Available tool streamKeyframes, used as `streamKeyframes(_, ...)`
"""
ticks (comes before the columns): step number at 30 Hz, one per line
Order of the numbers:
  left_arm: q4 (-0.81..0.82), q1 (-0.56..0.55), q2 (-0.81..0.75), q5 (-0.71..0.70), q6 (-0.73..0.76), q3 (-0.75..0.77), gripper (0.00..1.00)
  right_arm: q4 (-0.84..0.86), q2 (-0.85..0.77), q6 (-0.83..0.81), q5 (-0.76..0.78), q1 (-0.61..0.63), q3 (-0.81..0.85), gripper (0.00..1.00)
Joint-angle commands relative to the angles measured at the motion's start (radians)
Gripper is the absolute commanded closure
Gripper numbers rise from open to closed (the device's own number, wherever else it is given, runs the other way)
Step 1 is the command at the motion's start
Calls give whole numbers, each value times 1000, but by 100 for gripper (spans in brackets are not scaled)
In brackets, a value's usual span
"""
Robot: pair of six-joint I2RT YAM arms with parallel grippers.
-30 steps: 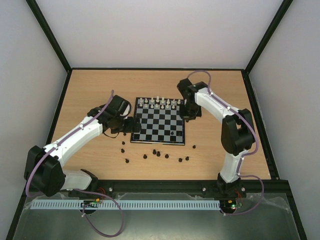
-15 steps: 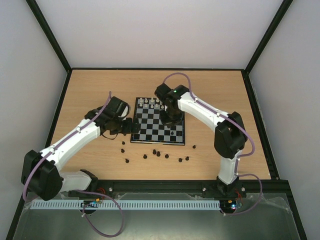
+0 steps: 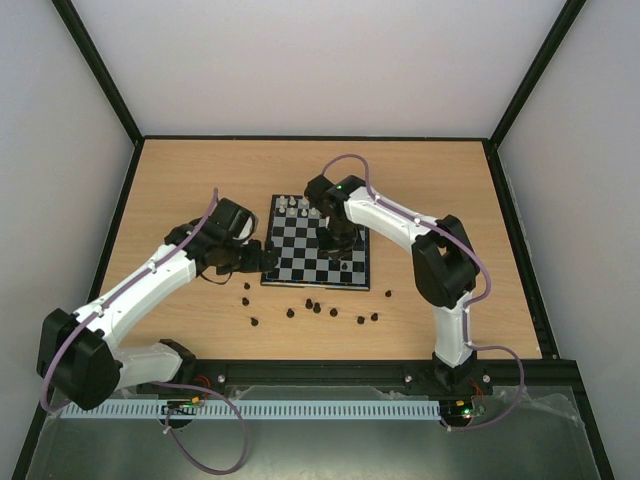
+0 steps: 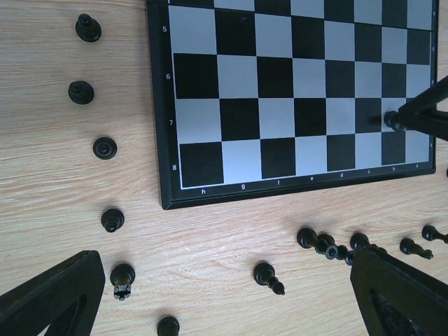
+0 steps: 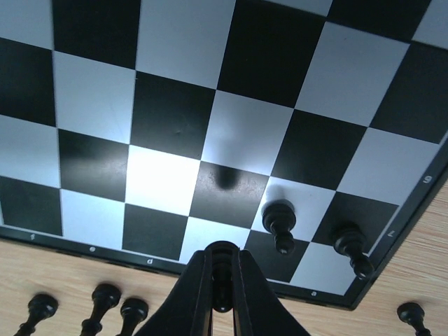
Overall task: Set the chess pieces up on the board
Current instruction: Place the chess piece on the chessboard.
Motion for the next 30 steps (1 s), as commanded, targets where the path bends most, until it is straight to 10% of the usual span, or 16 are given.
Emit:
streamKeyframes(1,-24,7,-26,1,-8,-17,1,-12,33,6,-7,3,-26,96)
streamKeyframes(30,-16,7,-3,-2,-4,-9,1,12,121,-15,12,3,11,96)
